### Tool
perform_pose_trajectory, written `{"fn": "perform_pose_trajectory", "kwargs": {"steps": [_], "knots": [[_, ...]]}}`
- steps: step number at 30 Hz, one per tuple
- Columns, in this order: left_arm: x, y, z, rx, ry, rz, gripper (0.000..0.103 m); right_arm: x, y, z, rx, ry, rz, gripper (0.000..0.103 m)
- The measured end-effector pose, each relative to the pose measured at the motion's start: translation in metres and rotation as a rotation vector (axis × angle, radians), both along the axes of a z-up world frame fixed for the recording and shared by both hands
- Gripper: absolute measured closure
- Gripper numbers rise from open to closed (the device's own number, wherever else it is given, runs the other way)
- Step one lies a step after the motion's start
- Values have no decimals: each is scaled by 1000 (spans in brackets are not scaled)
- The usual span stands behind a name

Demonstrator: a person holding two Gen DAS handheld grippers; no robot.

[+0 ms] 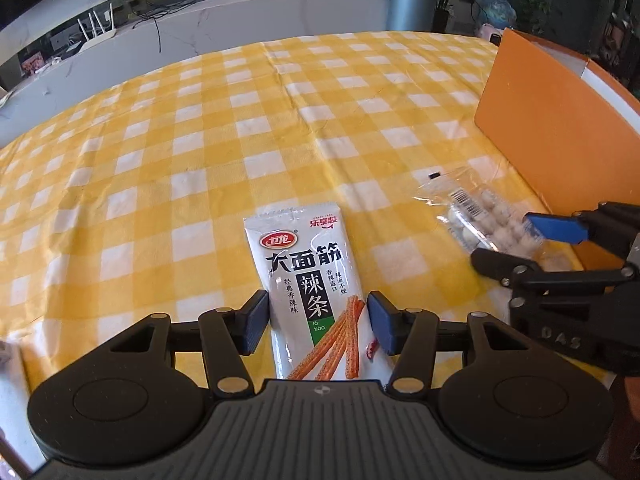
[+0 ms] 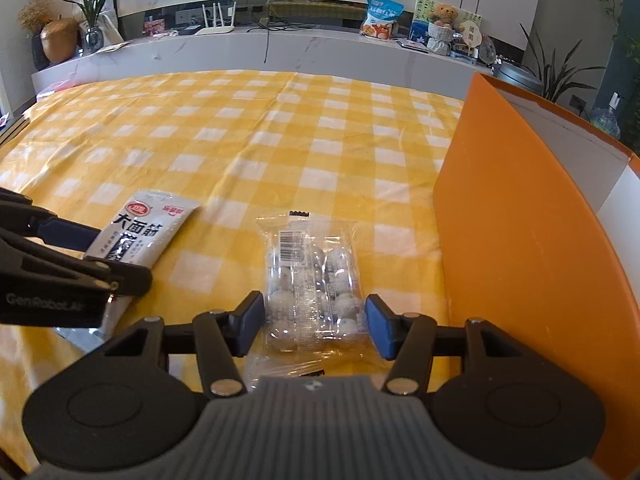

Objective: Organize snacks
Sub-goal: 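Grasp the white spicy-strip packet with the left tool while the right tool holds the clear bag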

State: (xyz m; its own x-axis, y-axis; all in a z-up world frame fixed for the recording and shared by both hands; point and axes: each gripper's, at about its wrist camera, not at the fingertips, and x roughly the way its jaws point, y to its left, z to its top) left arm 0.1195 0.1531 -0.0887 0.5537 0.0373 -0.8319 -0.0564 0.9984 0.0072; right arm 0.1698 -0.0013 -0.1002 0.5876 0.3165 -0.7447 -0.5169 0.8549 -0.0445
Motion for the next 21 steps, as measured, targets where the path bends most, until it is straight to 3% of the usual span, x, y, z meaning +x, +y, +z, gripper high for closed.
{"fn": "perform_pose_trajectory", "kwargs": {"steps": [5,12,17,21], "knots": [[-9,-5,0,33,-65,72,16,3,-14,3,75,23,-27,43],[-10,-17,-11,43,-110,146,12,17,-8,4,108,19,-7,40],[-18,-16,-13,24,-162,213,16,16,-5,-7,79,18,7,39],[-21,-15,-12,26,-179,222,29,11,-2,-7,58,-9,24,38]]}}
